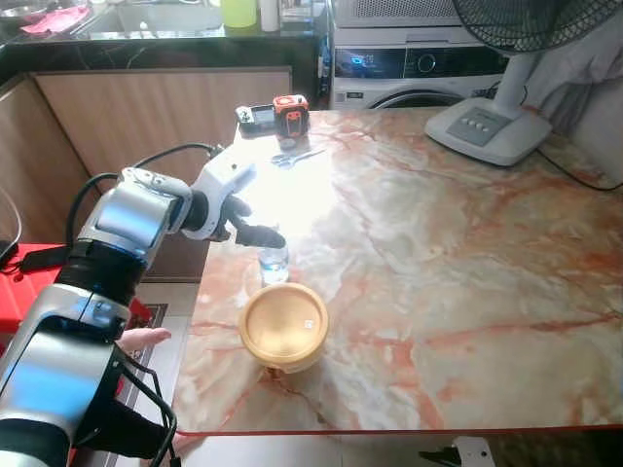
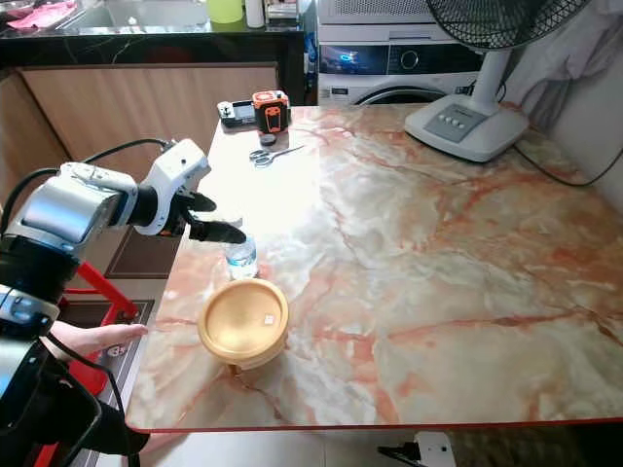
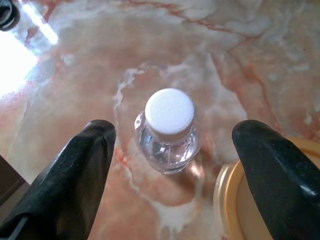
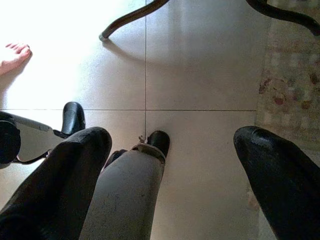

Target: Restocking fridge

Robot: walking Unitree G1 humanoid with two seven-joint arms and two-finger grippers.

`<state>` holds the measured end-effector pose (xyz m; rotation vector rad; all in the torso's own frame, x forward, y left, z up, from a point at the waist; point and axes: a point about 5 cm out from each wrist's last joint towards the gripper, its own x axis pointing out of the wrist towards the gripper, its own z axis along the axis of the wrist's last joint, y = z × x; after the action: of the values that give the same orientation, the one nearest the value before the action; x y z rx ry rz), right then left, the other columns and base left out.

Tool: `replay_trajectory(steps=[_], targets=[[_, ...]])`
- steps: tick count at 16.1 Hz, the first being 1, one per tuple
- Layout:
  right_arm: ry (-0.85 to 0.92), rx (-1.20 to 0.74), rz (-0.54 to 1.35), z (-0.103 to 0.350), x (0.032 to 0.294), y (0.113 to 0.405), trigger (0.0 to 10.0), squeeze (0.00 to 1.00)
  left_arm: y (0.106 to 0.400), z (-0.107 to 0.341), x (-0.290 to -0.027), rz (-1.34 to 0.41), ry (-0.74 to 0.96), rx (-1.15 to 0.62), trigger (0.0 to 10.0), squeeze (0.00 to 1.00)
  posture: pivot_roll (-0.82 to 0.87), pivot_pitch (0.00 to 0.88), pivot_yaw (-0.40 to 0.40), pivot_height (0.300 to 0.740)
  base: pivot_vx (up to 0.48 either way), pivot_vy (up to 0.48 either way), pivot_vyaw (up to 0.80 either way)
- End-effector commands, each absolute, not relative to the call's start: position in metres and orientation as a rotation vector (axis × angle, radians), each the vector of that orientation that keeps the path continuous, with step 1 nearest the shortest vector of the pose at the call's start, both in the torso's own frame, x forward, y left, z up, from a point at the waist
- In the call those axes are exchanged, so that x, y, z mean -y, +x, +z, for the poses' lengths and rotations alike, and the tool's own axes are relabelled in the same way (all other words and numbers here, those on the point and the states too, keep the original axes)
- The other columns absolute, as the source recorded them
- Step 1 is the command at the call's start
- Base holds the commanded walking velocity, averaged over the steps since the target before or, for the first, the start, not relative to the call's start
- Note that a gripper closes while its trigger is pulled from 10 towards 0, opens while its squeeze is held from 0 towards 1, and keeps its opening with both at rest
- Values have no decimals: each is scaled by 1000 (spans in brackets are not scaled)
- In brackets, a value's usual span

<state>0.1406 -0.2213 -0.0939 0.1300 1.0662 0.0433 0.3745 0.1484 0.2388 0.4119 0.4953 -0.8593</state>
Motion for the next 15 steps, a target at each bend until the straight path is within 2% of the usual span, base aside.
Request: replay_trajectory(steps=[1,8,15], targets=[[126,-1079,46,-95,221,138,10000,0,378,249,-146,-856,448,-471,10000,0,144,0,0,740,0,0,0],[127,-1077,41,-95,222,138,10000,0,397,260,-143,-811,367,-429,10000,0,126,14,-7,740,0,0,0],[125,-1077,41,-94,223,138,10000,0,402,244,-136,-840,278,-455,10000,0,116,24,-12,740,0,0,0]])
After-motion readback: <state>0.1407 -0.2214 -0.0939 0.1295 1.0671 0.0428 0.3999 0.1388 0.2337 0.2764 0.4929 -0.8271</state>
